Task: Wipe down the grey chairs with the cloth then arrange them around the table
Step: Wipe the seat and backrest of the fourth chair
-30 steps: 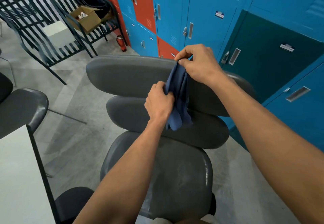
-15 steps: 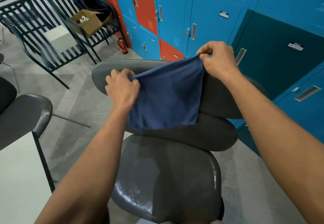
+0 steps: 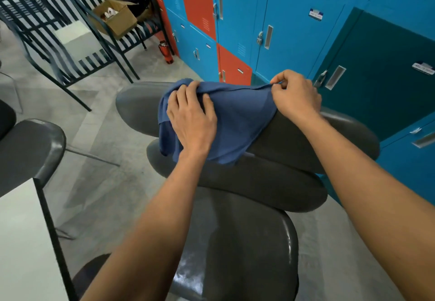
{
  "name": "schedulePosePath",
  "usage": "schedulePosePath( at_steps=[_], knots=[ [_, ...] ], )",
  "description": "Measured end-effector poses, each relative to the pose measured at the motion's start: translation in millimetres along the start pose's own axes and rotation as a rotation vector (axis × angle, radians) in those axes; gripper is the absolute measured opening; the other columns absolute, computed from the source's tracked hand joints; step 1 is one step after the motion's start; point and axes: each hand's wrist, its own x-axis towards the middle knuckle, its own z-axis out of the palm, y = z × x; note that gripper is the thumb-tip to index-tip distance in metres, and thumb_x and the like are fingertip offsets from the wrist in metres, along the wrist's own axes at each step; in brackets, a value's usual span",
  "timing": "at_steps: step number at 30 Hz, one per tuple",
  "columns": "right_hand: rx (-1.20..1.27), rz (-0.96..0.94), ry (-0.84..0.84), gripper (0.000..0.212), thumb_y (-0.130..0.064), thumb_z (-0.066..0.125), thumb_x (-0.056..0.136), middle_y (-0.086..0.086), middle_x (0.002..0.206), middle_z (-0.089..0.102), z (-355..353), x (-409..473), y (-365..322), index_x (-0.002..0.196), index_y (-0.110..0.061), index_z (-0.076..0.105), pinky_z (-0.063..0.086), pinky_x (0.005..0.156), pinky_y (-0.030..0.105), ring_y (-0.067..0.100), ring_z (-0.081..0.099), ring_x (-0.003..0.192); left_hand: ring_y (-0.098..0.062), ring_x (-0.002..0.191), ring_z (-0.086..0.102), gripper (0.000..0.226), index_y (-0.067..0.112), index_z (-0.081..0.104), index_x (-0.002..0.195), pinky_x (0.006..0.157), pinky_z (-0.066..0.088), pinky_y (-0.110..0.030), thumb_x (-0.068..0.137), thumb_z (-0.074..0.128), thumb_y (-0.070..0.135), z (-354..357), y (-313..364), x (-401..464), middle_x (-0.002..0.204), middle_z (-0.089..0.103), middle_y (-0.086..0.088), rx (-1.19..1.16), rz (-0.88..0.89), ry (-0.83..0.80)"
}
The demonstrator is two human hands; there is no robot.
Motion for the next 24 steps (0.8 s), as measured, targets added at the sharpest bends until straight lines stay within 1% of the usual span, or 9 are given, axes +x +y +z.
schedulePosePath(
  at_steps=[4,6,9,11,14,16,19,21,24],
  knots=[
    [-0.083,-0.016,-0.016,0.021,-0.03,0.048,0.099,-0.001,0.11,0.066,0,0,-2,0.111,-0.031,0.065,0.031,0.08,0.035,0.032,0.059,0.11,-0.032,0.149,0.031,0.046,0.02,0.049,0.146,0.124,0.018,-0.047,0.104,0.043,0.037,21,17,-17,0.153,0.048,-0.004,-0.003,-0.028,-0.042],
    [-0.088,-0.049,-0.034,0.021,-0.032,0.046,0.1,-0.001,0.11,0.066,2,2,3,0.112,-0.031,0.064,0.031,0.08,0.036,0.032,0.059,0.11,-0.033,0.148,0.033,0.045,0.019,0.049,0.147,0.124,0.018,-0.048,0.105,0.041,0.034,30,28,-23,0.153,0.049,-0.005,0.002,0.002,-0.028],
    [-0.119,-0.118,-0.059,0.025,-0.04,0.041,0.103,0.006,0.118,0.068,5,7,11,0.112,-0.03,0.062,0.031,0.08,0.039,0.036,0.059,0.111,-0.032,0.144,0.038,0.046,0.021,0.049,0.148,0.121,0.021,-0.048,0.106,0.037,0.037,44,49,-35,0.151,0.051,-0.004,0.015,0.066,-0.049],
    [-0.122,-0.163,-0.092,0.034,-0.047,0.035,0.105,0.011,0.118,0.067,5,8,12,0.111,-0.027,0.062,0.03,0.08,0.04,0.038,0.059,0.111,-0.028,0.142,0.04,0.046,0.022,0.049,0.147,0.12,0.025,-0.048,0.106,0.035,0.038,50,66,-42,0.15,0.051,-0.002,-0.004,0.041,-0.044],
    [-0.148,-0.269,-0.157,0.04,-0.053,0.03,0.106,0.012,0.122,0.067,1,7,17,0.119,-0.028,0.059,0.03,0.079,0.041,0.04,0.059,0.113,-0.027,0.144,0.036,0.048,0.027,0.047,0.148,0.118,0.024,-0.047,0.105,0.032,0.043,58,72,-33,0.155,0.045,-0.003,-0.079,-0.145,-0.001],
    [-0.146,-0.356,-0.166,0.044,-0.057,0.028,0.105,0.01,0.125,0.068,0,6,20,0.132,-0.033,0.051,0.037,0.082,0.043,0.042,0.06,0.115,-0.03,0.149,0.029,0.054,0.028,0.045,0.15,0.12,0.021,-0.045,0.104,0.029,0.049,55,58,-11,0.161,0.036,-0.008,-0.144,-0.328,0.085],
    [-0.18,-0.45,-0.171,0.054,-0.061,0.021,0.105,0.011,0.124,0.069,3,5,25,0.145,-0.031,0.04,0.037,0.081,0.045,0.041,0.062,0.112,-0.033,0.153,0.019,0.05,0.026,0.039,0.155,0.12,0.015,-0.041,0.108,0.034,0.042,41,29,28,0.167,0.022,-0.011,-0.217,-0.58,0.211],
    [-0.235,-0.48,-0.145,0.057,-0.061,0.019,0.105,0.011,0.119,0.07,6,4,24,0.144,-0.027,0.044,0.035,0.077,0.043,0.039,0.064,0.107,-0.032,0.154,0.015,0.049,0.026,0.035,0.157,0.12,0.013,-0.043,0.109,0.036,0.037,41,26,41,0.168,0.017,-0.011,-0.251,-0.657,0.252],
    [-0.306,-0.481,-0.118,0.06,-0.059,0.02,0.105,0.009,0.113,0.071,14,5,21,0.125,-0.022,0.063,0.037,0.076,0.042,0.037,0.064,0.104,-0.031,0.155,0.01,0.052,0.029,0.027,0.16,0.122,0.008,-0.054,0.11,0.033,0.039,58,53,21,0.169,0.015,-0.012,-0.312,-0.652,0.288]
  ],
)
